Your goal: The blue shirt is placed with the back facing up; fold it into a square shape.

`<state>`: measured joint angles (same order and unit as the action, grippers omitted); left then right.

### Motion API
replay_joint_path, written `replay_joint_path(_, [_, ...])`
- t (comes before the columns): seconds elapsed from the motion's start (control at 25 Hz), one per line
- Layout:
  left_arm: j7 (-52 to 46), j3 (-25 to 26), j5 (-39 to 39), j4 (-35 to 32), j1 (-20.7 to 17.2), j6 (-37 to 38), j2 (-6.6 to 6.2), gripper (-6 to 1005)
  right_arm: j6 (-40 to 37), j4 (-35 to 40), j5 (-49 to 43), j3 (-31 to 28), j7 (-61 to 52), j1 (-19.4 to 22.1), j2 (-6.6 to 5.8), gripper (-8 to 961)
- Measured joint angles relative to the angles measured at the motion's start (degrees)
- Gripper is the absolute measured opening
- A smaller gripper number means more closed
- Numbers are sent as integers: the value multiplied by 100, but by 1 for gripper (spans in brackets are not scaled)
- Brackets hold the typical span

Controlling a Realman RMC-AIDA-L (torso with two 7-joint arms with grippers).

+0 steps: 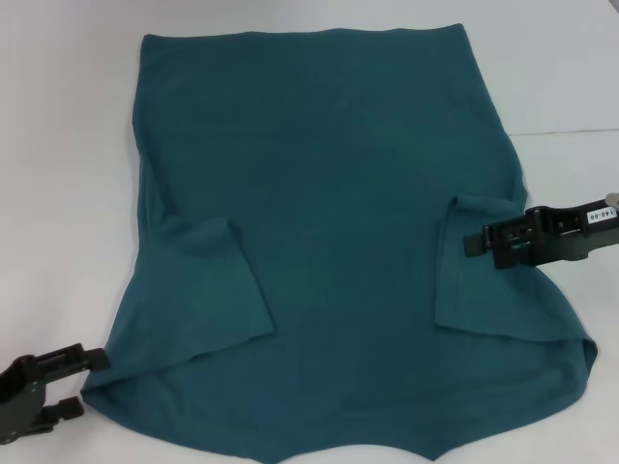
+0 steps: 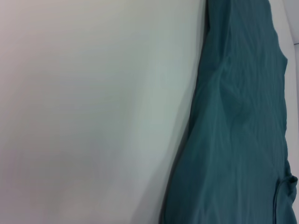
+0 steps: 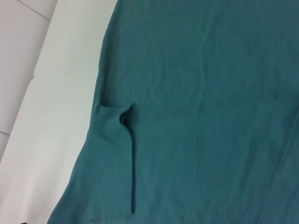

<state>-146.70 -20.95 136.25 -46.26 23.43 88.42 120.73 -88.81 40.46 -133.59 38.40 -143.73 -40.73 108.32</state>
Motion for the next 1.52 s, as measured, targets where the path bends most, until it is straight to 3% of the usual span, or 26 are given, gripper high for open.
replay_joint_path(0.72, [-175, -265, -59, 342, 246, -436, 26, 879, -38, -15, -10, -64, 18, 22, 11, 719])
replay_joint_path(1.04, [-156, -265, -89, 346, 258, -449, 21, 478, -40, -12, -23, -59, 21, 24, -13, 719])
replay_joint_path(1.52, [141, -187, -546, 629, 281, -297, -62, 209, -4, -13, -7, -69, 88, 109, -30, 720])
